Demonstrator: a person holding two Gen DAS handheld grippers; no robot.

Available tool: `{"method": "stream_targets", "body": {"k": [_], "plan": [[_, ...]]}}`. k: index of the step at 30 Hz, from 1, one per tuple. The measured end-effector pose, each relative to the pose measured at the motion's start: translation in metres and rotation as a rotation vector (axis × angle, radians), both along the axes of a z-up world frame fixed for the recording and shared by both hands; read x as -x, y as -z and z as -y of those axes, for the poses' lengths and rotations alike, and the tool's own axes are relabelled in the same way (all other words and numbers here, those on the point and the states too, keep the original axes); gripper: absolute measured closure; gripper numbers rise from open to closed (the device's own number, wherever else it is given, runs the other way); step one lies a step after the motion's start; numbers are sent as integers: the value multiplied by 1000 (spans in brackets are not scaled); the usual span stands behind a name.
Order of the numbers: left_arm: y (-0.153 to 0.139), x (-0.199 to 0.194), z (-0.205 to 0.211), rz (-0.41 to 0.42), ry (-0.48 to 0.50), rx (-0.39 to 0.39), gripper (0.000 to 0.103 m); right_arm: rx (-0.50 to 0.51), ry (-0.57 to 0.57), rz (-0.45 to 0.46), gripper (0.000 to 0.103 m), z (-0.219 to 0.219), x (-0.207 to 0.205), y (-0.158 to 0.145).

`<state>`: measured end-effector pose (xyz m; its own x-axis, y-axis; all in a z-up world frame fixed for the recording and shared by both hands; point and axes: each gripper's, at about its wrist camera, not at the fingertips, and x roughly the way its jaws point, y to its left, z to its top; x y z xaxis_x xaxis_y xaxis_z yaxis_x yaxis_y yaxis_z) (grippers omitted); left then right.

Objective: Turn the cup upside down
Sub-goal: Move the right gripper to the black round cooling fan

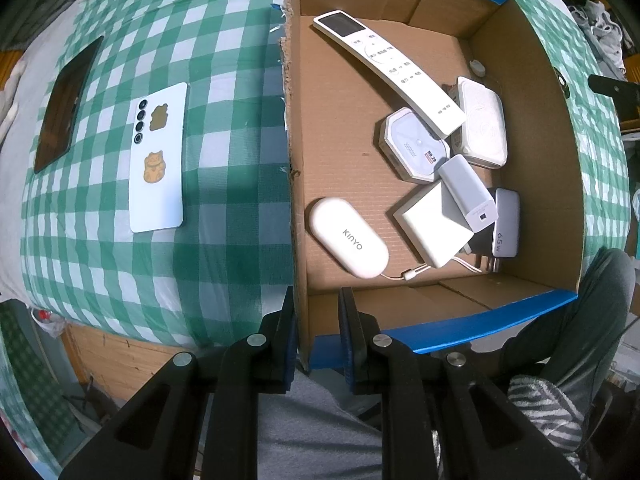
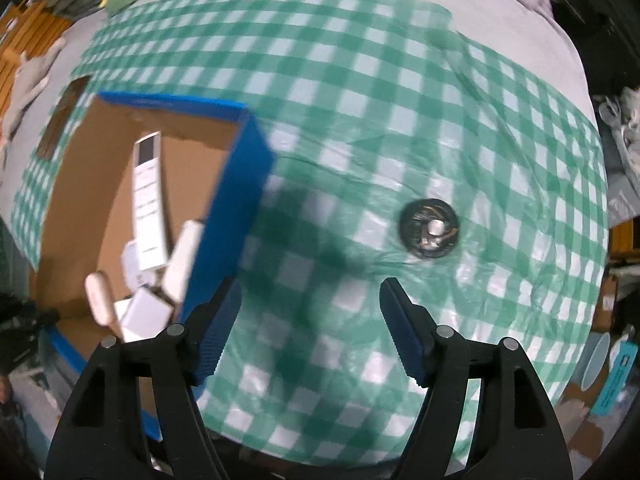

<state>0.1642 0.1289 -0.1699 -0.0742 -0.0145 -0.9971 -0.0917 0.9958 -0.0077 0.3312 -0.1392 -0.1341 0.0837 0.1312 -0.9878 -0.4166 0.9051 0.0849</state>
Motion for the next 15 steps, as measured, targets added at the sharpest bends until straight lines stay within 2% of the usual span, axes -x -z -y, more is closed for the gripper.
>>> {"method": "stream_targets", "body": {"k": [15], "plan": [[0,0,2,-10,4,-2,86,57,148,-51,31,61,-65,69]]}}
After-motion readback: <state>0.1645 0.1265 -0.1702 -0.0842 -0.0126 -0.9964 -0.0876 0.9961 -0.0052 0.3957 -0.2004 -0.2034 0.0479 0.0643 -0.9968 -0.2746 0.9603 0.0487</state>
